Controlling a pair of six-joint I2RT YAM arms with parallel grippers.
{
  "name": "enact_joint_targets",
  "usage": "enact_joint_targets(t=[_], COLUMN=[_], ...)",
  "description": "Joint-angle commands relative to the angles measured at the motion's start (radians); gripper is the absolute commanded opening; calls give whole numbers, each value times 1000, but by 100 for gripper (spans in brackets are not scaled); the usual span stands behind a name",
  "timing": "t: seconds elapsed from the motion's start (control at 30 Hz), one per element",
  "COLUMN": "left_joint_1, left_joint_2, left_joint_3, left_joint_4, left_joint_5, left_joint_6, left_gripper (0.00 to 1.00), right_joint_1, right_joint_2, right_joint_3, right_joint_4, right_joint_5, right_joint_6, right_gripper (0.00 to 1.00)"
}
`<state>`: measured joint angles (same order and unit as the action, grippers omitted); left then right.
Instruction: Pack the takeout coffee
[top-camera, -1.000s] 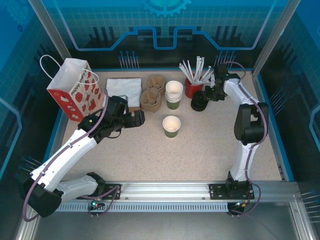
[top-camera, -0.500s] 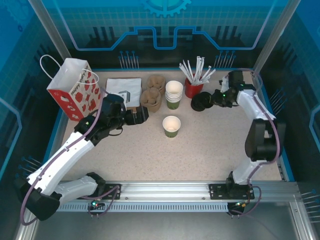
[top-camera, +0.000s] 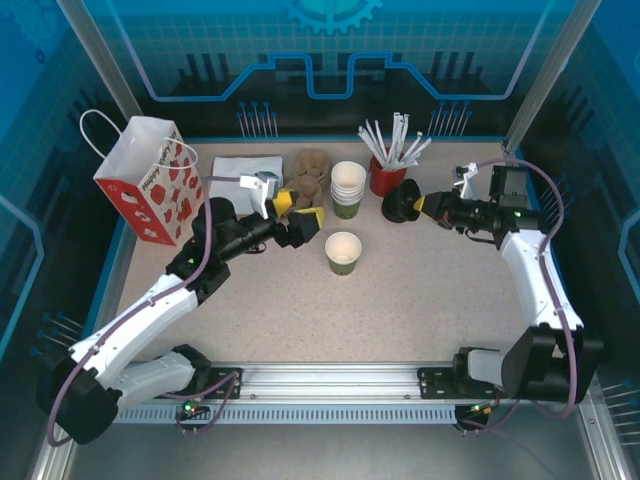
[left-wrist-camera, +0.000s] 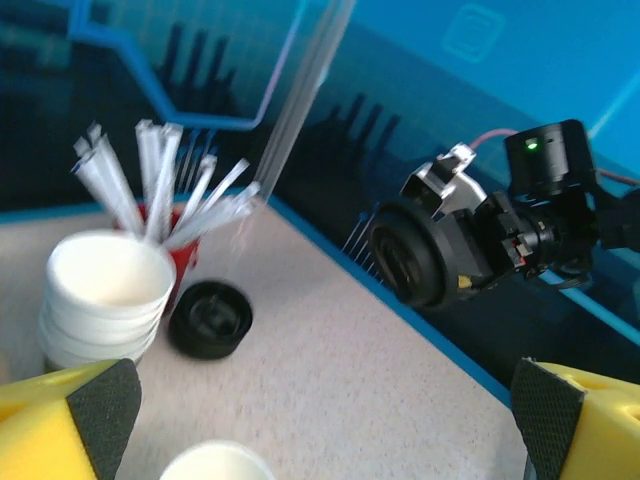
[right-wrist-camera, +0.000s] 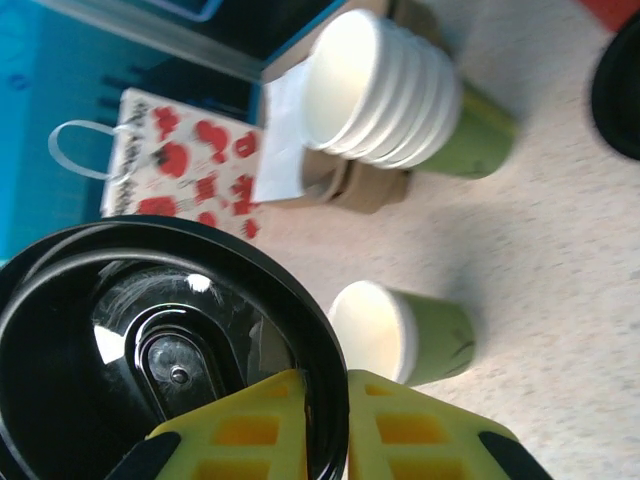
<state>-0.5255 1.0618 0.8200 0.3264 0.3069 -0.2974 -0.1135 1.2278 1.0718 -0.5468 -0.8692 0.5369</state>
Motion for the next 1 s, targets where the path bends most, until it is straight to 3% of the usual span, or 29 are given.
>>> enact_joint_targets(t=[0.0, 0.1, 0.27, 0.57, 0.97], left_joint_1=[-38, -86, -124, -173, -180], left_joint_2=[32, 68, 160, 303, 359], left_joint_3=[19, 46, 93, 163, 200], left_joint_4=[238, 283, 359, 429, 404], left_joint_5=[147, 212, 271, 323, 374], left_joint_6=[222, 338, 401, 408, 414], left_gripper=[99, 99, 99, 99, 97], right_joint_1=[16, 27, 66, 132, 187], right_joint_2=[-71, -111, -153, -160, -162], right_joint_3=[-21, -22, -8, 7, -4], right_joint_4=[-14, -11, -1, 42, 72], right_joint_5=[-176, -235, -279, -264, -242], right_joint_6=[78, 130, 183, 236, 264], right_gripper=[15, 15, 14, 14, 14])
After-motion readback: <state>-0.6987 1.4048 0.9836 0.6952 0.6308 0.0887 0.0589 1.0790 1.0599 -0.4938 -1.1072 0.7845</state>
